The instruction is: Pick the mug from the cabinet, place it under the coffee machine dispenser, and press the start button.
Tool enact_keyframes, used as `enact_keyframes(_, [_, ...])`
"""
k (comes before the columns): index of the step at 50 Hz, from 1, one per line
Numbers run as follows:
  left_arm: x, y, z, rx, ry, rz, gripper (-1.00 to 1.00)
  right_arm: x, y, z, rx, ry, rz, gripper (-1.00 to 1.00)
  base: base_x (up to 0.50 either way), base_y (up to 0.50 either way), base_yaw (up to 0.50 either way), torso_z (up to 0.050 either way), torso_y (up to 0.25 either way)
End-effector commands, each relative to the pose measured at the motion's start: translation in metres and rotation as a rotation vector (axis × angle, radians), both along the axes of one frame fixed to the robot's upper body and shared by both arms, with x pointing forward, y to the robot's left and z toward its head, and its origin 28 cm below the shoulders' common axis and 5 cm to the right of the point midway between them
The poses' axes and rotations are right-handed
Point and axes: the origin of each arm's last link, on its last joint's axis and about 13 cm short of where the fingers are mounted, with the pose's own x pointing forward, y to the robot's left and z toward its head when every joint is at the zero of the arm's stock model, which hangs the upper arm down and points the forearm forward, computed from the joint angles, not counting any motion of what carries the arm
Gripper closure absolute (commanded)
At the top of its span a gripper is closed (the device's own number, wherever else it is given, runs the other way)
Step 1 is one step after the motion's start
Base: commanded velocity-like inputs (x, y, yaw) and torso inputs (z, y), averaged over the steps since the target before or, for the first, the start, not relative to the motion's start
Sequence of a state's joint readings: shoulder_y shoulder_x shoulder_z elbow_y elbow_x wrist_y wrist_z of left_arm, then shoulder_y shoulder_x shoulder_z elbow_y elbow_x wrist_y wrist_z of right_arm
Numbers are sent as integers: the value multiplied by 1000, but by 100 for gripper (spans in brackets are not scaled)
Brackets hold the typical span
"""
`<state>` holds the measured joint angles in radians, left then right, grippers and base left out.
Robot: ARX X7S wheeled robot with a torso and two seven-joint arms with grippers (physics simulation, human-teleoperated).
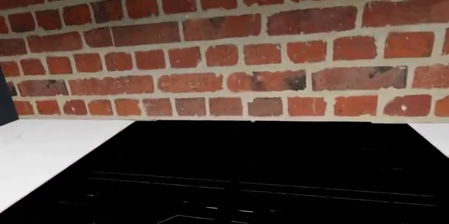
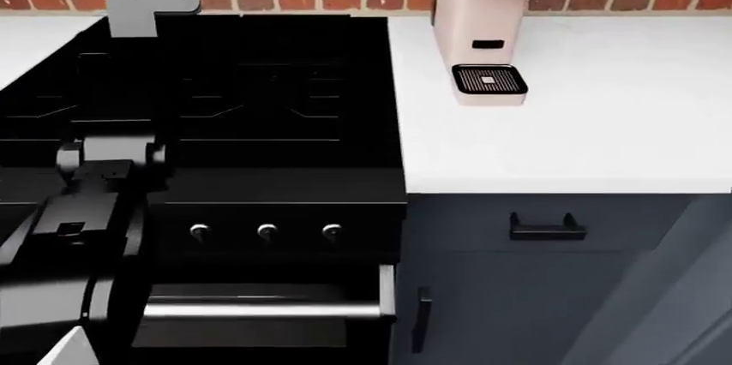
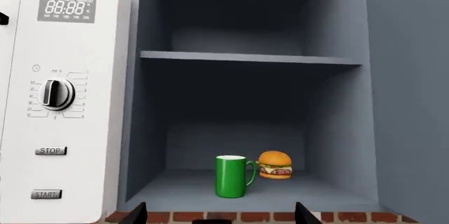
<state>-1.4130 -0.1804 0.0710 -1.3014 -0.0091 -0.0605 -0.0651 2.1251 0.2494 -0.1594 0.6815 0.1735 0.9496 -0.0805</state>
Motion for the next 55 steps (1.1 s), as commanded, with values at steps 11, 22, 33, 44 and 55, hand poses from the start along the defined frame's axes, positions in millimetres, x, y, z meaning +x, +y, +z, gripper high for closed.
enact_keyframes(11, [0,2,6,-2,-11,-12,-100,1,0,-1,2,33,-7,-100,500,0,0,0,0])
enact_keyframes(22, [0,4,6,5,-20,2,-100,3,1,-4,12,39,7,-100,136,-227,0,0,0])
enact_keyframes(33, [0,5,8,11,-25,2,-100,3,2,-3,-4,51,16,-100,182,-81,0,0,0])
enact_keyframes(44, [0,6,8,6,-24,2,-100,7,3,-6,-4,61,24,-100,500,0,0,0,1])
enact_keyframes(55, [0,8,10,3,-29,4,-100,9,5,-8,-6,67,31,-100,500,0,0,0,0])
